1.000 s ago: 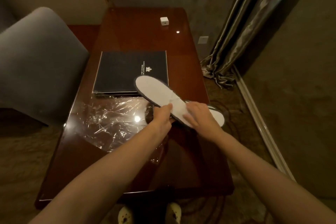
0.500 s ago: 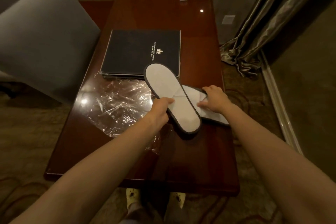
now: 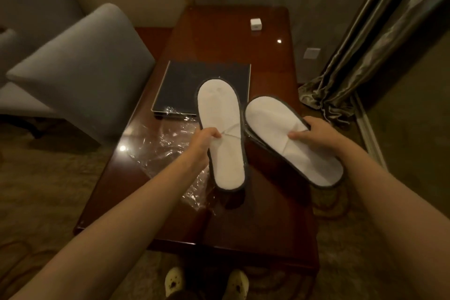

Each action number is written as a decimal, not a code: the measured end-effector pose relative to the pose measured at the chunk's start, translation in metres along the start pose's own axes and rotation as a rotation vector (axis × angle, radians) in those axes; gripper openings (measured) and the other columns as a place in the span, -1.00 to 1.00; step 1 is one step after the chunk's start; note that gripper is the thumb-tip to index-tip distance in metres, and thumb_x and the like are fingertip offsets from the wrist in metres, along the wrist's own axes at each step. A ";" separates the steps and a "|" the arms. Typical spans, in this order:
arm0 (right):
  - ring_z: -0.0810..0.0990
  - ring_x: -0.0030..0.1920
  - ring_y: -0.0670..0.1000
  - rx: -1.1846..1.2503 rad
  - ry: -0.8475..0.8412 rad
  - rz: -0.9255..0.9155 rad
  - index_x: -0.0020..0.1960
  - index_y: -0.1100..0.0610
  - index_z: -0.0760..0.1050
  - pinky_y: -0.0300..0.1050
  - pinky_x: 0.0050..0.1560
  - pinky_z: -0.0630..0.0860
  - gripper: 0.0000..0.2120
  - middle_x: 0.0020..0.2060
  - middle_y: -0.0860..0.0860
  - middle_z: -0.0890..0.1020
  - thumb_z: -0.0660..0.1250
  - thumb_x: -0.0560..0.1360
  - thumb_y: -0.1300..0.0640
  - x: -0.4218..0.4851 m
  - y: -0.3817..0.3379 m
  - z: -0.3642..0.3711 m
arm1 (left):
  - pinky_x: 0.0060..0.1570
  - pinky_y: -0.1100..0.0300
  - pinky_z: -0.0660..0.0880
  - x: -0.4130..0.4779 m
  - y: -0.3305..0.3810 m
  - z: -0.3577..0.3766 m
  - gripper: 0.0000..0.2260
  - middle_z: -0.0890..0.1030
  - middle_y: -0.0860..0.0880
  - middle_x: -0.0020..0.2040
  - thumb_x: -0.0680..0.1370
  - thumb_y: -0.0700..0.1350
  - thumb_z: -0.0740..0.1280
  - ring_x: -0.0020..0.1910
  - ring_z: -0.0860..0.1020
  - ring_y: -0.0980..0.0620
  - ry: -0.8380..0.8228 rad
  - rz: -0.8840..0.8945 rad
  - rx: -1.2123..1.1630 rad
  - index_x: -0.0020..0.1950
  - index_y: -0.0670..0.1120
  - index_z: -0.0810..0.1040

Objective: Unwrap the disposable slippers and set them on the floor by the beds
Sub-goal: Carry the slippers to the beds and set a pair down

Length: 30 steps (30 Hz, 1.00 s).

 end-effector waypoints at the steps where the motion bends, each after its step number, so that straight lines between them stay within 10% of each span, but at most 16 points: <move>1: 0.52 -0.18 -0.03 0.028 0.032 -0.004 0.07 0.12 0.47 -0.15 -0.26 0.42 -0.64 -0.04 0.06 0.55 0.43 0.39 -0.05 -0.003 -0.005 -0.011 | -0.08 -0.02 0.55 -0.003 0.009 -0.005 -0.54 0.55 -0.16 0.01 0.35 -0.33 0.23 -0.04 0.53 -0.15 0.014 0.025 0.001 0.25 -0.19 0.38; 12: 0.57 -0.18 -0.10 0.340 0.038 -0.153 -0.09 -0.04 0.43 -0.25 -0.35 0.44 -0.75 -0.18 -0.13 0.56 0.46 0.35 -0.06 -0.009 -0.148 0.011 | -0.29 0.12 0.48 -0.033 0.077 -0.102 -0.52 0.52 -0.11 0.08 0.43 -0.28 0.29 -0.11 0.52 -0.03 0.098 0.209 -0.019 0.32 -0.09 0.28; 26: 0.57 -0.14 0.01 0.262 -0.301 -0.253 0.09 0.09 0.45 -0.08 -0.18 0.53 -0.76 -0.08 0.05 0.58 0.27 0.51 -0.03 -0.018 -0.385 0.291 | -0.31 0.14 0.52 -0.073 0.079 -0.443 -0.36 0.49 -0.12 0.25 0.43 -0.25 0.42 -0.09 0.54 0.00 0.423 0.217 -0.228 0.45 -0.07 0.22; 30: 0.59 0.01 0.16 0.243 -0.419 -0.296 0.12 0.13 0.46 0.14 0.08 0.56 -0.74 0.02 0.13 0.58 0.30 0.51 0.01 -0.032 -0.455 0.384 | -0.30 0.09 0.53 -0.097 0.059 -0.550 -0.42 0.57 -0.07 0.04 0.43 -0.25 0.42 -0.09 0.57 -0.05 0.522 0.181 -0.314 0.41 -0.09 0.29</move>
Point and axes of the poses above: each hand's wrist, its own x-axis towards the middle knuckle, its own z-axis out of the palm, y = z × x, the point moved 9 cm from there along x, towards the middle knuckle
